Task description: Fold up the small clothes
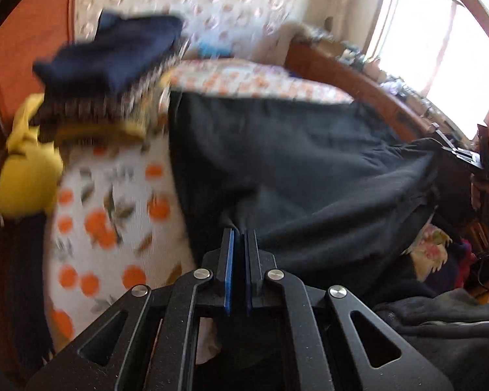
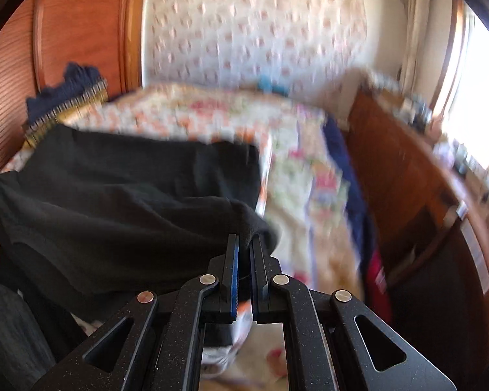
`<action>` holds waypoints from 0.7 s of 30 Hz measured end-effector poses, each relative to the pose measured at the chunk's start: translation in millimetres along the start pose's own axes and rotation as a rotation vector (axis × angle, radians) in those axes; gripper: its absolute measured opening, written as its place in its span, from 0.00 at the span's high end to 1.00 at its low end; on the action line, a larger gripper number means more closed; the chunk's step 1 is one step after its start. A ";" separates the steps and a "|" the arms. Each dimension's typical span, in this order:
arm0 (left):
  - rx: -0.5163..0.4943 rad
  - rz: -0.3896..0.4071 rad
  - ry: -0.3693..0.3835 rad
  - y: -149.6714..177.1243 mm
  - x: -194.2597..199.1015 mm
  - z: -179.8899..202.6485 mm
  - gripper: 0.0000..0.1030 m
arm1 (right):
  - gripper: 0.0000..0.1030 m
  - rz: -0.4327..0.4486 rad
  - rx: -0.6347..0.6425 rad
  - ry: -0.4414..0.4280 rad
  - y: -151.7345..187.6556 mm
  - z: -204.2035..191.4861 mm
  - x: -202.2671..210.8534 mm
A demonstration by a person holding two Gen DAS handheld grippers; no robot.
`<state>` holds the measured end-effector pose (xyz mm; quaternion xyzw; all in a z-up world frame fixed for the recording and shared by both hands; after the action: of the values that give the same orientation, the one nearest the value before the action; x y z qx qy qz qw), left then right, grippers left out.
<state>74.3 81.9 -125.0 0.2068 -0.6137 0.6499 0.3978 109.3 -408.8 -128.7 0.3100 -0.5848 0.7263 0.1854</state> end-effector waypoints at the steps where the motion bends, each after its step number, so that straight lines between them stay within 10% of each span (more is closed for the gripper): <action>1: 0.005 -0.005 -0.015 3.5 -5.3 -3.1 0.94 | 0.95 -0.020 -0.013 0.002 7.1 -0.5 -9.1; 7: -0.008 -0.002 -0.016 8.0 -7.2 -3.1 0.92 | 0.88 -0.042 -0.074 -0.002 18.7 -8.7 -28.4; 14: 0.008 0.070 -0.067 1.9 20.2 -8.7 0.34 | 0.60 0.057 -0.105 -0.026 11.2 -6.1 -0.6; 21: 0.006 0.082 -0.056 3.1 18.4 -5.4 0.29 | 0.60 0.060 -0.153 -0.087 46.3 -33.2 17.5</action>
<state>62.2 92.2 -113.9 0.2008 -0.6307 0.6612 0.3530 59.4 -389.8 -155.2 0.3085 -0.6551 0.6706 0.1610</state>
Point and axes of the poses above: each gripper's, at about its wrist camera, not at the fingertips, and x roughly against the way its jaws point, z to its right, y to its underside, the point moved 7 cm from there along -x, roughly the way its jaws point, and after that the axes turned 2 degrees about -y, right-handed, at the moved point
